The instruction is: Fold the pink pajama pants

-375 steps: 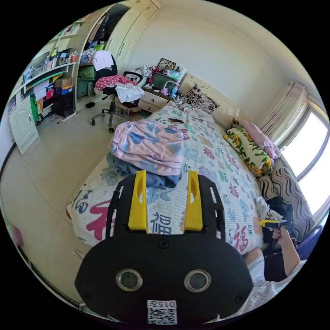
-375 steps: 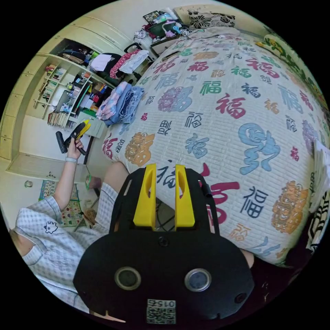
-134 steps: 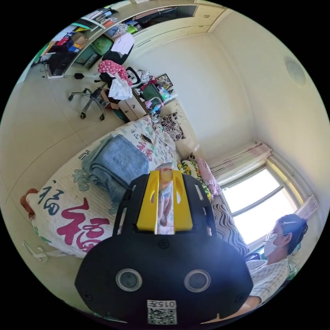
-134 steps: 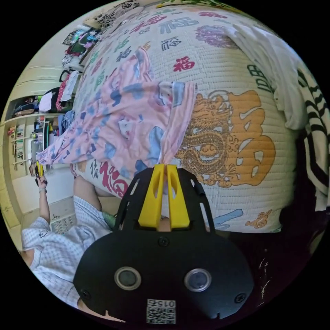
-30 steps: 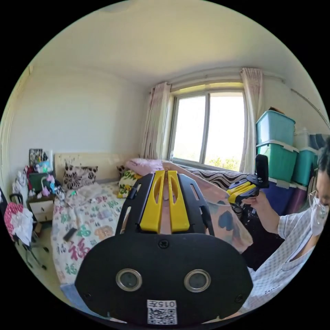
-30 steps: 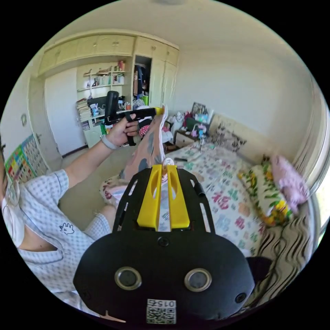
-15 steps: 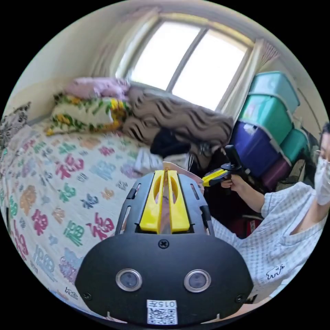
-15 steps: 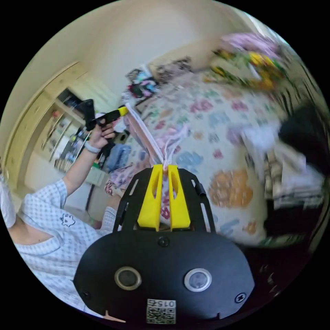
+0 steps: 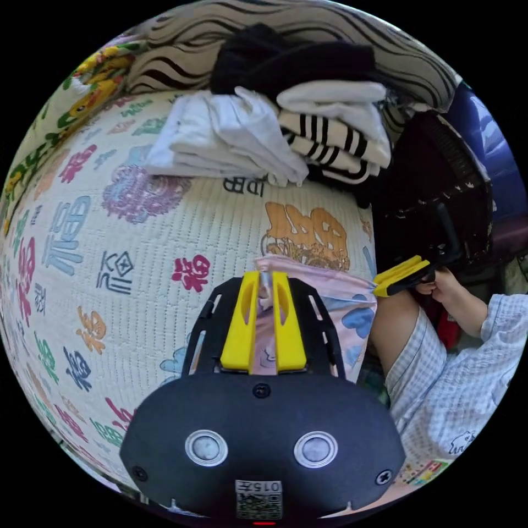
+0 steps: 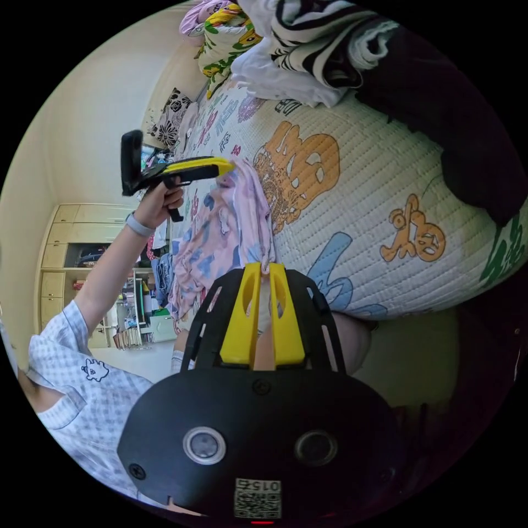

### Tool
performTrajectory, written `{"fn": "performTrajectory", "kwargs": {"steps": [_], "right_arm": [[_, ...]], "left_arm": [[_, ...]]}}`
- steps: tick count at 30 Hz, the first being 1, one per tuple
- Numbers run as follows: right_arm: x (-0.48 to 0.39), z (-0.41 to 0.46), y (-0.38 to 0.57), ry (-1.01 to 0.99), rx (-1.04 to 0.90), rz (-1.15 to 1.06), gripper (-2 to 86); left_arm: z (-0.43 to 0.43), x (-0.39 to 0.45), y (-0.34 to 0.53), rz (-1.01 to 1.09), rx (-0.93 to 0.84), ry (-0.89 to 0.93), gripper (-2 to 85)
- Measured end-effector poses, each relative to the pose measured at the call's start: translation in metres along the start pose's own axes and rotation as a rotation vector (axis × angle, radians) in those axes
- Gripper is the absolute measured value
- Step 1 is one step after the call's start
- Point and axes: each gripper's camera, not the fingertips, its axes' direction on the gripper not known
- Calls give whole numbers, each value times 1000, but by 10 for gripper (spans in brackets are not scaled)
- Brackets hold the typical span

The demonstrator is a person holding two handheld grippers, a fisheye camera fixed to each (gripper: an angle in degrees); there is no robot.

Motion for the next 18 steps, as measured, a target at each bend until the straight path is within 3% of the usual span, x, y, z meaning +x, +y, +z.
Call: {"fn": "performTrajectory", "kwargs": {"steps": [3,7,10,18], "right_arm": [[23,-4,0,17,9,-18,18],[52,-10,-1,28,28,-44,18],[73,-23,3,14,77,-49,16],[155,-82,19,126,257,27,9]], "left_arm": [[24,-2,-15,52,-101,1,95],[30,5,-15,148,-119,-16,47],[21,14,-18,176,-65,-78,19],[-3,31,-58,219,106,-26,18]]}}
